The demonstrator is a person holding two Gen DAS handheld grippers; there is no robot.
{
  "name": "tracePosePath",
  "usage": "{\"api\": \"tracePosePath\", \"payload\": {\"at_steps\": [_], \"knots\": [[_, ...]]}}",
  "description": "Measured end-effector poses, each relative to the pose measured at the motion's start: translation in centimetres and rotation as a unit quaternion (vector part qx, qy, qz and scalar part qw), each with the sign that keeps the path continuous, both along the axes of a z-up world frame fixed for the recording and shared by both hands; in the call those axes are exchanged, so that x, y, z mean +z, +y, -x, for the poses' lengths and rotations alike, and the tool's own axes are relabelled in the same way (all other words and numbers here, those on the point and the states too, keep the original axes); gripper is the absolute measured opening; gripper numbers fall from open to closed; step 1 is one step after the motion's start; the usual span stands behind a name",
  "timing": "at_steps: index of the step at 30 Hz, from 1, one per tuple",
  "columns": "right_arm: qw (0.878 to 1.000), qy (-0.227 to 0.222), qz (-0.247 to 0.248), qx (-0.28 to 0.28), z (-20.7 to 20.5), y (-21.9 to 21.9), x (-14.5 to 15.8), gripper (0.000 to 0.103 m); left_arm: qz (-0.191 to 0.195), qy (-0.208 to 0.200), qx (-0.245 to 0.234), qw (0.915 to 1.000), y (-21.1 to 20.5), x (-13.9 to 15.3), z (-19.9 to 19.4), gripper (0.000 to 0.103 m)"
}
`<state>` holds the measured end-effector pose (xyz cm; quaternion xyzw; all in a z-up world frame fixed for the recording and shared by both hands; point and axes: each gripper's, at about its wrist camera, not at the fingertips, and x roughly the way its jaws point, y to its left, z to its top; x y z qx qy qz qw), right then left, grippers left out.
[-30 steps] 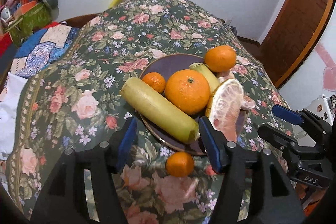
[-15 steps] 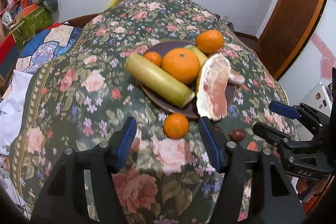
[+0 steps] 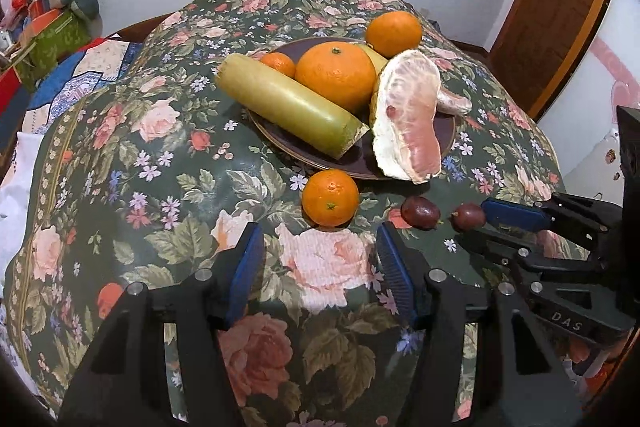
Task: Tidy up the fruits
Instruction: 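Grasp a mandarin with the left tool while the right tool grasps a date, then place the mandarin on the plate with the left tool while the right tool drops the date there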
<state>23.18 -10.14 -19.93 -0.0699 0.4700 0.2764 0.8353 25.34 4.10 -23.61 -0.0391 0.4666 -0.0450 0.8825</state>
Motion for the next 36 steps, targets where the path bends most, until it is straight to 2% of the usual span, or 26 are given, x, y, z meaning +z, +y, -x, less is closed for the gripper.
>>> {"api": "tracePosePath", "payload": {"at_steps": [4,14,17,24,36], "knots": [[1.000,-0.001,-0.007,0.007,0.2,0.0,0.1,0.019,-0.002,0.001,-0.003,1.0000,-0.3,-0.3,-0.8,0.054],[1.000,-0.022,-0.017,-0.009,-0.4,-1.1,1.5,0.019,0.006,0.012,0.002,0.9999,-0.8,-1.3,-2.9,0.044],[0.999,-0.025,-0.020,-0.017,-0.9,-1.5,1.7,0.019,0.009,0.012,-0.001,0.9999,-0.8,-1.4,-3.1,0.034],[0.999,-0.025,-0.030,-0.030,-1.7,-2.2,2.0,0.019,0.009,-0.002,-0.004,0.9999,-0.8,-0.8,-2.3,0.033],[0.998,-0.037,-0.039,-0.043,-3.9,-2.3,2.8,0.019,0.018,-0.054,0.000,0.9984,0.1,3.6,-3.1,0.033]]}}
